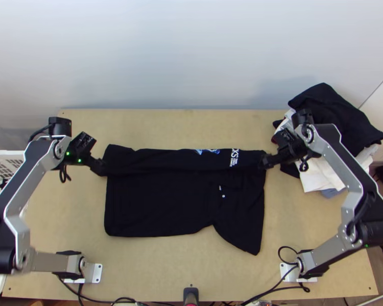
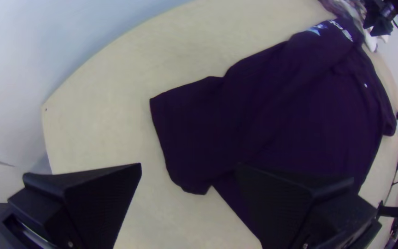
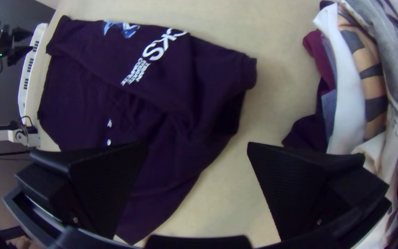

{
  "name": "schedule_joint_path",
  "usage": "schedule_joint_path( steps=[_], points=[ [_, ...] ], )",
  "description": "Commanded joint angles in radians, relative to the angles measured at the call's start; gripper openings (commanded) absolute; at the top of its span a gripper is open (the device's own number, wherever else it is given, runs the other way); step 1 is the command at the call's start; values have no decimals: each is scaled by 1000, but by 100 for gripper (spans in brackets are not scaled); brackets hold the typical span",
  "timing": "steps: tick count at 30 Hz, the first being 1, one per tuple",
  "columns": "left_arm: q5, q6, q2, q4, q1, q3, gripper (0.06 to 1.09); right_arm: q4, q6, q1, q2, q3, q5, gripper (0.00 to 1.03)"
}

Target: Fold the t-shirt

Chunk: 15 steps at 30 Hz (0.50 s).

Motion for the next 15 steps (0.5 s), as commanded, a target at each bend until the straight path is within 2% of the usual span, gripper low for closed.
schedule_joint_path(
  steps=[1, 4, 7, 10, 15],
  points=[
    [-5, 37, -247, -148, -140, -89, 105, -89, -6, 107, -175, -119, 4, 99],
    [-11, 37, -369, -249, -246, -149, 104, -114, 5, 180, -290, -232, 9, 99],
    [-27, 29, -464, -328, -358, -212, 103, -117, 19, 203, -372, -338, 9, 99],
    [-71, -3, -525, -340, -460, -286, 103, -115, 20, 202, -413, -422, 9, 99],
    [-77, -52, -548, -340, -572, -370, 103, -117, 33, 232, -438, -487, 7, 99]
  ],
)
